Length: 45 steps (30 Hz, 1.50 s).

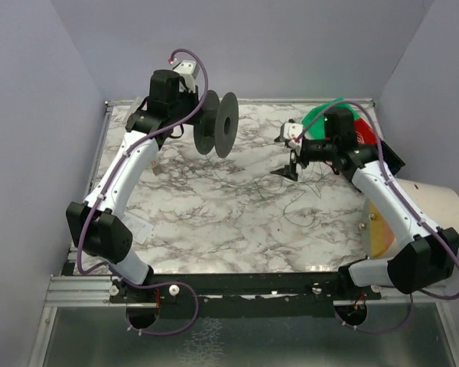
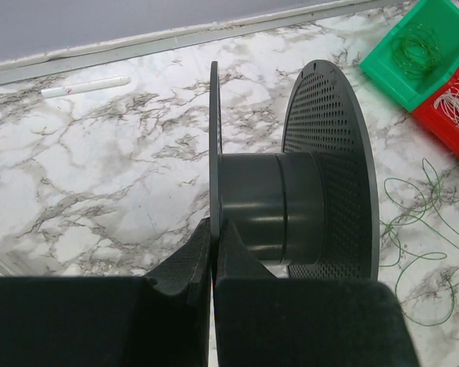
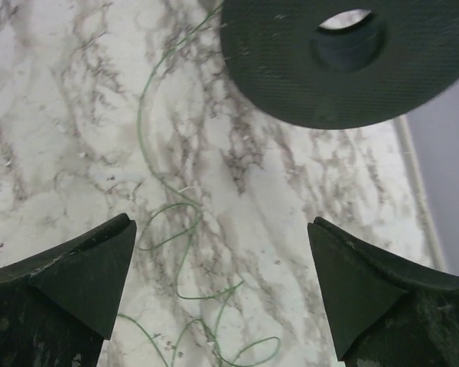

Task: Wrap the cables

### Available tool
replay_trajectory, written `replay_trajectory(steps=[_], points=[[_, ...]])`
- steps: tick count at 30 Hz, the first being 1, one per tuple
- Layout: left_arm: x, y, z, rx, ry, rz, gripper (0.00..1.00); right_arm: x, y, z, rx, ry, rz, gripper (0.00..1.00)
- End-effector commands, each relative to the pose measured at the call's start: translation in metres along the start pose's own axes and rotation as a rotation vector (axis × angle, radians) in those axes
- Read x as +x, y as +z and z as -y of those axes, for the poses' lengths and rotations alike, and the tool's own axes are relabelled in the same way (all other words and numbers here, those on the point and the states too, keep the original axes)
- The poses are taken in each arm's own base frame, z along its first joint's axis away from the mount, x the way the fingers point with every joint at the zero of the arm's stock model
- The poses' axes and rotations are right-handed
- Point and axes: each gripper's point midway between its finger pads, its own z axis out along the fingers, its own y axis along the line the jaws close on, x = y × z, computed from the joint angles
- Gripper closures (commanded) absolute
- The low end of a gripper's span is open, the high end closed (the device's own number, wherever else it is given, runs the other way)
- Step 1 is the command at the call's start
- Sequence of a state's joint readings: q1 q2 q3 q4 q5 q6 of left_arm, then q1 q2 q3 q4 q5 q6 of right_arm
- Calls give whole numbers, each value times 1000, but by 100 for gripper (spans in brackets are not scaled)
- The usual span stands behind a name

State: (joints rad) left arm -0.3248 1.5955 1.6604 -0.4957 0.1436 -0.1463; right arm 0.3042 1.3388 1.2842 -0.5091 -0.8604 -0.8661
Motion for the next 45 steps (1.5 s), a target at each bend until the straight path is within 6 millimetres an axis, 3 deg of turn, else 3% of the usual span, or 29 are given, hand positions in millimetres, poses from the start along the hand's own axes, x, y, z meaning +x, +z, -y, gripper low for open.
replay_trajectory(steps=[1, 4, 7, 14, 18, 20, 22, 23, 24, 25, 29, 35, 40, 42, 45], points=[[-44, -24, 7, -8, -41, 161, 100, 28, 39, -44, -140, -54, -5, 0], [-49, -26, 12, 33, -49, 178, 100, 44, 69, -58, -168, -77, -32, 0], [-54, -28, 14, 55, -54, 190, 100, 54, 91, -60, -154, -33, -20, 0], [-54, -26, 13, 97, -84, 182, 100, 76, 122, -93, -282, 0, -6, 0], [-54, -28, 20, 160, -105, 181, 100, 93, 142, -94, -267, 44, -18, 0], [-55, -31, 21, 185, -113, 183, 100, 102, 151, -91, -260, 69, -32, 8], [-59, -36, 24, 216, -116, 189, 100, 111, 161, -82, -212, 101, -52, 24], [-59, -38, 26, 230, -119, 189, 100, 115, 164, -77, -182, 124, -60, 41], [-60, -40, 28, 247, -118, 190, 100, 119, 167, -70, -146, 148, -79, 68], [-61, -43, 31, 262, -116, 190, 100, 122, 169, -58, -84, 176, -99, 83], [-56, -50, 35, 285, -99, 175, 100, 134, 157, -7, 213, 280, -168, 96], [-30, -57, 38, 322, -8, 100, 100, 134, 100, 67, 533, 454, -153, 100], [-4, -64, 52, 431, 49, 39, 100, 125, 67, 95, 446, 634, -86, 99], [4, -62, 51, 428, 68, 24, 100, 115, 63, 93, 335, 646, -80, 100], [16, -48, 34, 312, 107, 7, 100, 82, 62, 87, 160, 676, -66, 99]])
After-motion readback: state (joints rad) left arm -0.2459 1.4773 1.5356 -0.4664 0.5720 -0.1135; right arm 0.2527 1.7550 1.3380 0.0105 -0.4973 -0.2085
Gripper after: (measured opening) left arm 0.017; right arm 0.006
